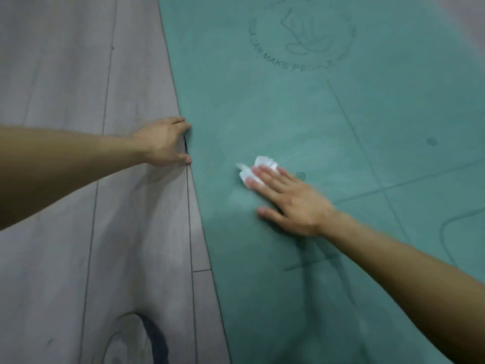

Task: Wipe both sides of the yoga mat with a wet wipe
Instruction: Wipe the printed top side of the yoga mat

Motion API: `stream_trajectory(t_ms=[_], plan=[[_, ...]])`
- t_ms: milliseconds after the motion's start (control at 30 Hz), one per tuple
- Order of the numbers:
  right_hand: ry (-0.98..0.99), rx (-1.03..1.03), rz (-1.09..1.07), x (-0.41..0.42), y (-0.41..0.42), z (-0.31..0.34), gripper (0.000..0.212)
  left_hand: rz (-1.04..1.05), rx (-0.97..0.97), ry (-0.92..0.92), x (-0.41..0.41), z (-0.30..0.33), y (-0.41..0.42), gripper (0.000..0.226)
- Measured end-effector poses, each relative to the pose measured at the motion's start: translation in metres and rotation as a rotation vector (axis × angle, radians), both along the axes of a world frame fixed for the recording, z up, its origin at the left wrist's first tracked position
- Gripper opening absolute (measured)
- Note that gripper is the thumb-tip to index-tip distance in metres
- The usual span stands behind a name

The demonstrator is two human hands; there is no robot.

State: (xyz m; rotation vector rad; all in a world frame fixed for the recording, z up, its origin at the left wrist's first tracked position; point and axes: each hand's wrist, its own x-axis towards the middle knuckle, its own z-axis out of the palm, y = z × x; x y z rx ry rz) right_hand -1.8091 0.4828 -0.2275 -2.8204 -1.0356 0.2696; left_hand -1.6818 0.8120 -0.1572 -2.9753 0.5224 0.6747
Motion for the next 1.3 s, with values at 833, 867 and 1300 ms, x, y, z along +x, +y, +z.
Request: stream_trajectory(t_ms=[833,867,1300], plan=[[0.149,0.064,0.539,-0.015,0.063,0.009,0.082,0.057,0.084,-0.108,0.076,0.005,0.004,0.087],[0.15,0.067,0.578,-0.004,0.063,0.008,0.078,0.079,0.079,-0.076,0.081,0.003,0.006,0.095],[0.078,0.078,0.462,0.034,0.102,0.001,0.08,0.078,0.044,-0.103,0.09,-0.002,0.014,0.059]])
